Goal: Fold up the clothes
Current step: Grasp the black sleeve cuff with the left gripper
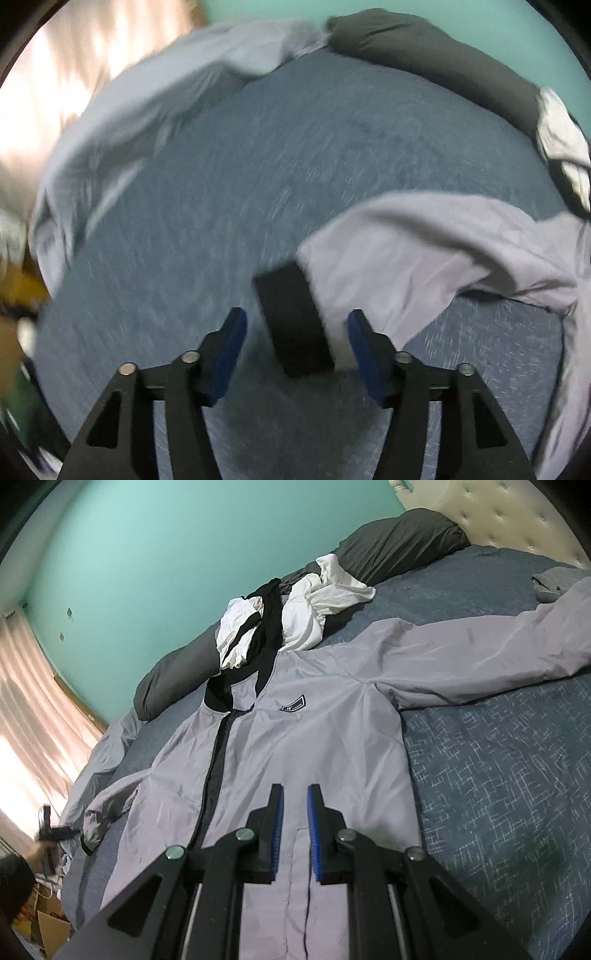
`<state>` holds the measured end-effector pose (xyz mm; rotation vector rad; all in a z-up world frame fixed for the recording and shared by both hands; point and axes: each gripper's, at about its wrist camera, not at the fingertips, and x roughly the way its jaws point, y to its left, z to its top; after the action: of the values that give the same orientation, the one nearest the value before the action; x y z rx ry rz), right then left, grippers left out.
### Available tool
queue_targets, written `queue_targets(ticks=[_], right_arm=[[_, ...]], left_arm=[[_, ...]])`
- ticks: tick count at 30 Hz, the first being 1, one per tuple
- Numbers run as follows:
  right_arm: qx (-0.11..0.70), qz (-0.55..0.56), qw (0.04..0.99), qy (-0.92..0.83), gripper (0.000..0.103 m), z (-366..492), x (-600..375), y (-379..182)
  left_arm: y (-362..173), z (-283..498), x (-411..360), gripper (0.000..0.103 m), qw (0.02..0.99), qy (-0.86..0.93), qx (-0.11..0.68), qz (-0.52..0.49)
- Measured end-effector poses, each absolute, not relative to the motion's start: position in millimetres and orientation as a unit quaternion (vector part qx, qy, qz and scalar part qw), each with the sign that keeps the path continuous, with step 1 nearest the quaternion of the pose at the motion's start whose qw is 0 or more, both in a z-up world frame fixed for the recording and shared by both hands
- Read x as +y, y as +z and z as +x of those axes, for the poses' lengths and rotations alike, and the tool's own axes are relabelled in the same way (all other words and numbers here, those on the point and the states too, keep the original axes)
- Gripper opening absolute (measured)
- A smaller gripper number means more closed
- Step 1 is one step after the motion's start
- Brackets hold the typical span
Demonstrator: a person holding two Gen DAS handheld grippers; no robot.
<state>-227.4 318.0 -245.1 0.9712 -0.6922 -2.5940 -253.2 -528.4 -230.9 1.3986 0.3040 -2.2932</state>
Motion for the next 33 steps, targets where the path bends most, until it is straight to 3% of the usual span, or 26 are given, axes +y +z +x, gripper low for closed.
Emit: queue_targets(ticks=[12, 14, 17, 19, 21, 33], right_arm=[[-0.227, 0.357, 0.142, -0.895, 0.012, -228.9, 305.6, -258.4], [-0.219, 0.362, 0.14, -0.896, 0.012, -229.2, 302.7, -260.4], [-0.214, 0.364, 0.14, -0.896, 0.012, -229.2, 300.3, -262.2], [-0.213, 0.364, 0.141, -0.896, 0.012, -228.8, 299.5, -262.3], [-0.213, 0.364, 0.141, -0.896, 0.012, -228.5, 298.8, -262.4], [-0.221, 0.353, 0.152, -0.897, 0.012, -222.9, 298.2, -252.5]], left_arm=[[-269.6, -239.4, -551.4, 0.064, 0.199, -0.834, 0.209, 0.47], [-273.2, -239.7, -550.5, 0.057, 0.191, -0.837, 0.216, 0.466], [-278.3, -240.4, -548.7, 0.034, 0.179, -0.84, 0.225, 0.46], [-277.3, -245.2, -541.0, 0.029, 0.176, -0.844, 0.209, 0.462], [-275.7, -250.3, -541.4, 0.009, 0.178, -0.845, 0.197, 0.465], [-192.8, -238.5, -554.0, 0.005, 0.219, -0.859, 0.139, 0.442]])
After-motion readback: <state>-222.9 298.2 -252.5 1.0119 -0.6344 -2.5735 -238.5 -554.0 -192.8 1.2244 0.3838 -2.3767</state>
